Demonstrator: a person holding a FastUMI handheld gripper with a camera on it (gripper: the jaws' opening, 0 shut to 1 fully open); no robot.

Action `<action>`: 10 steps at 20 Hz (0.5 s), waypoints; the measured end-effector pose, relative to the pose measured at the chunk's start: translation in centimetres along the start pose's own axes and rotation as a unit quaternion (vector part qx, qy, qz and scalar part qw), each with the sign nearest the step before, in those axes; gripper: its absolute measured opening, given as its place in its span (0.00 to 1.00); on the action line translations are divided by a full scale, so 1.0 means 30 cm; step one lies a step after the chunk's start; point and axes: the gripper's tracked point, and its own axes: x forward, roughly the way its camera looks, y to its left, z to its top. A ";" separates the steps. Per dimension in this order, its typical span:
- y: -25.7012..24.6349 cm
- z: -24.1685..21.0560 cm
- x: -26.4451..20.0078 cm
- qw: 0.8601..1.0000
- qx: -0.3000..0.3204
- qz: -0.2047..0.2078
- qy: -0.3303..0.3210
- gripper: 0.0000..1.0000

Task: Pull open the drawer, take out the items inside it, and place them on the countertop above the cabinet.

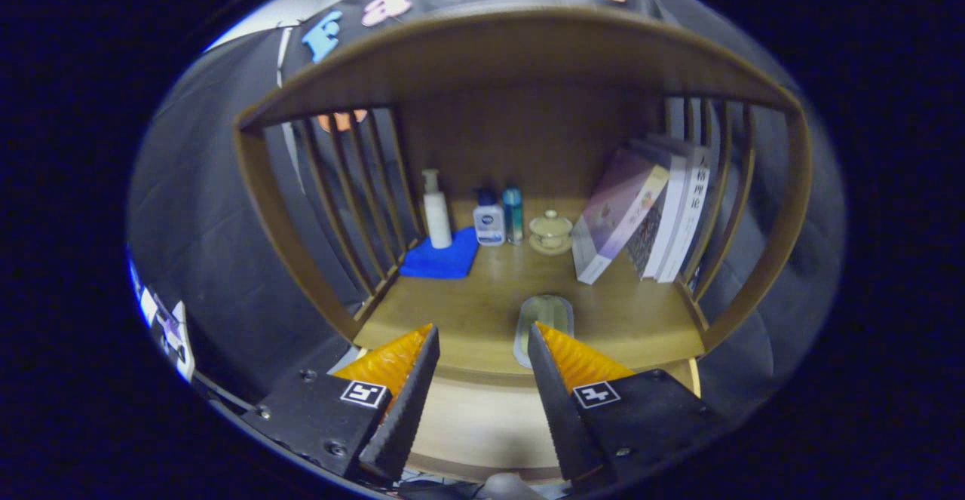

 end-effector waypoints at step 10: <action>0.072 -0.056 -0.426 0.964 -0.033 0.029 -0.261 1.00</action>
